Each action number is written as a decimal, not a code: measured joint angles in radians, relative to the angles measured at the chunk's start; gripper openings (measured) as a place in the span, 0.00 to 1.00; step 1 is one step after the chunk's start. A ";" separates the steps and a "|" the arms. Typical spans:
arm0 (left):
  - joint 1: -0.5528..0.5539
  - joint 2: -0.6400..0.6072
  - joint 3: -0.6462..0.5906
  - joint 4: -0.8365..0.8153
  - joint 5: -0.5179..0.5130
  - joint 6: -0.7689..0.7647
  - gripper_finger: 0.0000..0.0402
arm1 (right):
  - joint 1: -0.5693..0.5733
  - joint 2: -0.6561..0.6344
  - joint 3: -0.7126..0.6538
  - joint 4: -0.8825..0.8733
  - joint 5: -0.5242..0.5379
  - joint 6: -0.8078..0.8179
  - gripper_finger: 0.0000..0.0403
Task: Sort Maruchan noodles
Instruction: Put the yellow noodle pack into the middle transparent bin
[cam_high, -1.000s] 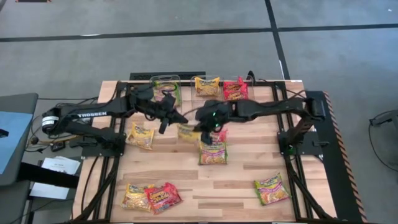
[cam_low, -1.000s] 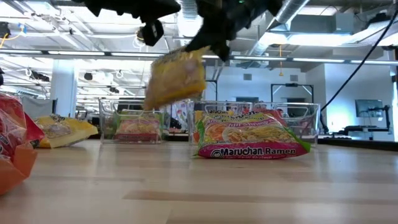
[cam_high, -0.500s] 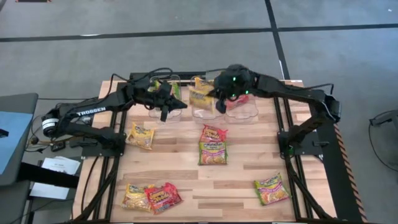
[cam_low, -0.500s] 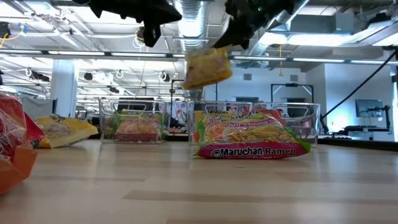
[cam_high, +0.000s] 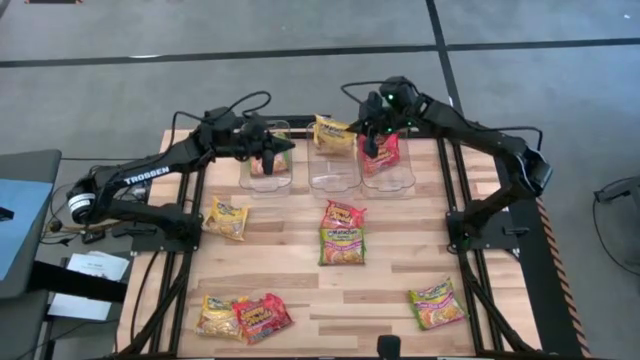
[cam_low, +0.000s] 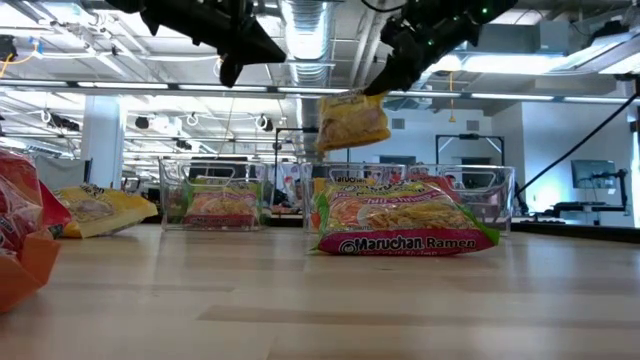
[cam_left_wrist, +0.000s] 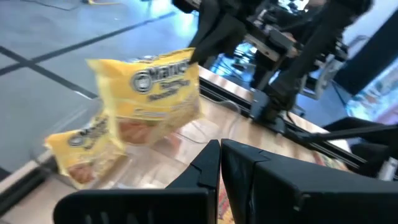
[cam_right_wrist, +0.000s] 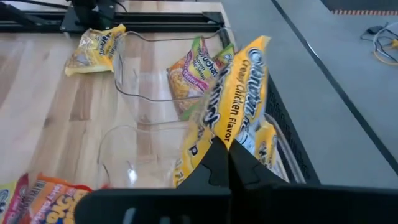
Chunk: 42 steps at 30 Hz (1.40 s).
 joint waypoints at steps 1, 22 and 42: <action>0.007 0.000 0.000 0.000 -0.005 0.003 0.00 | -0.009 0.000 -0.005 0.007 -0.006 -0.016 0.00; 0.065 0.000 0.000 -0.031 -0.024 0.012 0.00 | -0.045 0.286 -0.003 0.052 -0.049 -0.132 0.00; 0.065 0.000 0.000 -0.045 -0.048 0.091 0.00 | -0.025 0.363 0.114 -0.094 0.184 -0.146 0.23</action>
